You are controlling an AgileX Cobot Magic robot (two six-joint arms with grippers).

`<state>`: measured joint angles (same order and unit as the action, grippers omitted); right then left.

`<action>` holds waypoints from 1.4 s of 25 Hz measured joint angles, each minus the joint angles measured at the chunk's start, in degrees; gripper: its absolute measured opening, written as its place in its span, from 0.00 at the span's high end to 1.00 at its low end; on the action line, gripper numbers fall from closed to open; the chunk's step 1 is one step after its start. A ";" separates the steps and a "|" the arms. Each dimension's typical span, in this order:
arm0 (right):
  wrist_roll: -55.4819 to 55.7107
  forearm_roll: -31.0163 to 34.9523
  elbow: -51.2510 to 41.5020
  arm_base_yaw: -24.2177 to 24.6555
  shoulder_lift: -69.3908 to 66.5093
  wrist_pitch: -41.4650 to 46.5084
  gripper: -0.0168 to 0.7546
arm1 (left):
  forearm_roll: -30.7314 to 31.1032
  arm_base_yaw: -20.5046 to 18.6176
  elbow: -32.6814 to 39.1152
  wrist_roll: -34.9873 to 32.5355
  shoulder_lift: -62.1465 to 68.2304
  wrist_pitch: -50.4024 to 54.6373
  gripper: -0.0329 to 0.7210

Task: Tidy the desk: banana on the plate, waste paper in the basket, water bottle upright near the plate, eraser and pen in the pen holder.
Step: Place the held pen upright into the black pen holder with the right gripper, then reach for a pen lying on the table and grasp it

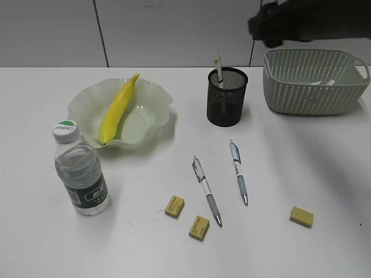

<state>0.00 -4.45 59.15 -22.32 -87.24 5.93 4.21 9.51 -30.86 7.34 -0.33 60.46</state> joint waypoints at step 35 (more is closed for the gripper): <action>3.76 1.28 -29.98 0.00 87.64 53.90 0.48 | -21.47 6.46 -21.75 -25.20 55.74 -26.06 0.45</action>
<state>3.76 -3.17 29.17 -22.32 0.40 59.83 -17.26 15.97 -52.60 -17.86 55.41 34.39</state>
